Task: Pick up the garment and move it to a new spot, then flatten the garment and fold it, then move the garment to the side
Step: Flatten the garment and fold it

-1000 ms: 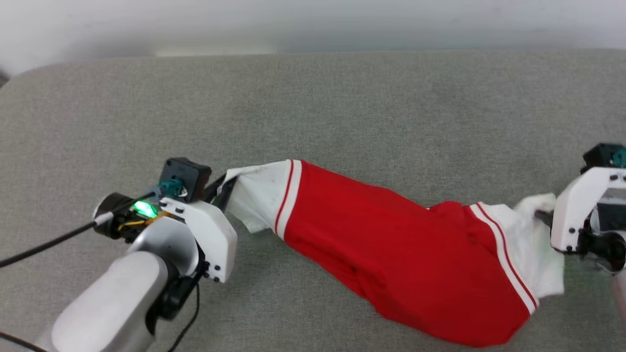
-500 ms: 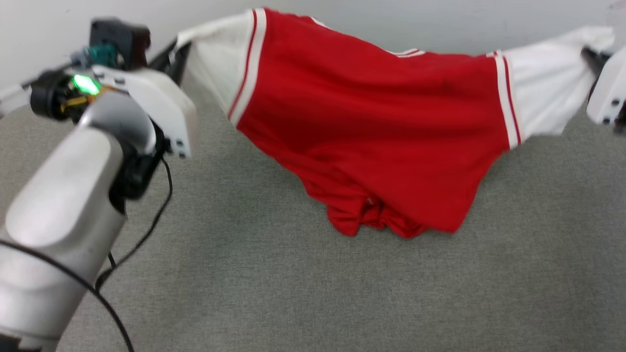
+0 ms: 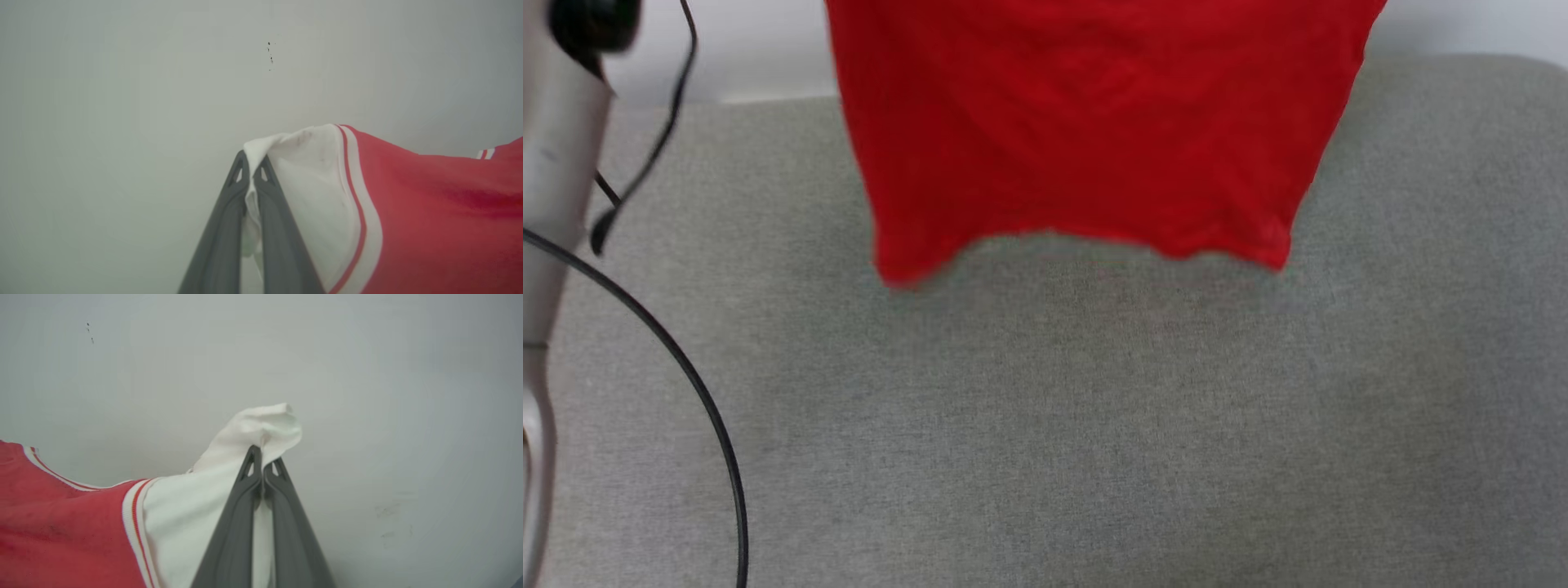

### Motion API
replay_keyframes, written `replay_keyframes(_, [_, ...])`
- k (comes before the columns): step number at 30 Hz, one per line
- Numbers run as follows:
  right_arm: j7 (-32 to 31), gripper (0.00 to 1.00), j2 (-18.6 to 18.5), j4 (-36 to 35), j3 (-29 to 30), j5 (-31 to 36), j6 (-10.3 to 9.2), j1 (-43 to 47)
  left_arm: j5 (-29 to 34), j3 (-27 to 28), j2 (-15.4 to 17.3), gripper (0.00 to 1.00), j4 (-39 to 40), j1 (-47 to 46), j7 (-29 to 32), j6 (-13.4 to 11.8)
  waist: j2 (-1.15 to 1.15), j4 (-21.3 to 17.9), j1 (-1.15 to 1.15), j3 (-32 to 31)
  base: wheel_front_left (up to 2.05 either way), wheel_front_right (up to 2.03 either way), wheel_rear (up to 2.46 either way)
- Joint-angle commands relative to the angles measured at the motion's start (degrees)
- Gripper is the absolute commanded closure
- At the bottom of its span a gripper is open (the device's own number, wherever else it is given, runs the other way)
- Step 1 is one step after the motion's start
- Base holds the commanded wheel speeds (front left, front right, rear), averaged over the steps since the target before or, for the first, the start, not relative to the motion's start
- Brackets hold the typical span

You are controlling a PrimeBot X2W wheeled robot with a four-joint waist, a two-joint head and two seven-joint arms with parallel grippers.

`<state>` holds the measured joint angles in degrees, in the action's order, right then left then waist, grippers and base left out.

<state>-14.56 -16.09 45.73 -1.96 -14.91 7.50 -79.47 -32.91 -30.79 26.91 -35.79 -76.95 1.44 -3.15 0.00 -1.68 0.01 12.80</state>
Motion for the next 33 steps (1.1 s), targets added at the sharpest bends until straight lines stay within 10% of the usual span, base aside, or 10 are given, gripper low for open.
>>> replay_keyframes(1, [1.7,1.00,0.6,1.0,0.1,0.5,-0.02,-2.9,0.8,0.4,0.2,1.00,-1.4,-2.8,-1.3,0.1,0.00,-0.6,-0.01,2.7,0.00,0.00,0.00])
replay_keyframes(17, [13.0,1.00,4.3,9.9,-5.9,-0.2,-0.03,-22.6,0.3,4.1,-0.1,1.00,-12.0,-17.8,-10.5,1.3,0.00,-1.2,-0.01,15.8,0.00,0.00,0.00])
replay_keyframes(33, [10.3,1.00,2.3,7.0,-25.3,-18.6,-0.03,3.3,-6.1,4.9,-6.1,1.00,-18.7,6.1,-16.4,7.0,0.00,1.8,-0.01,8.8,0.00,0.00,0.00])
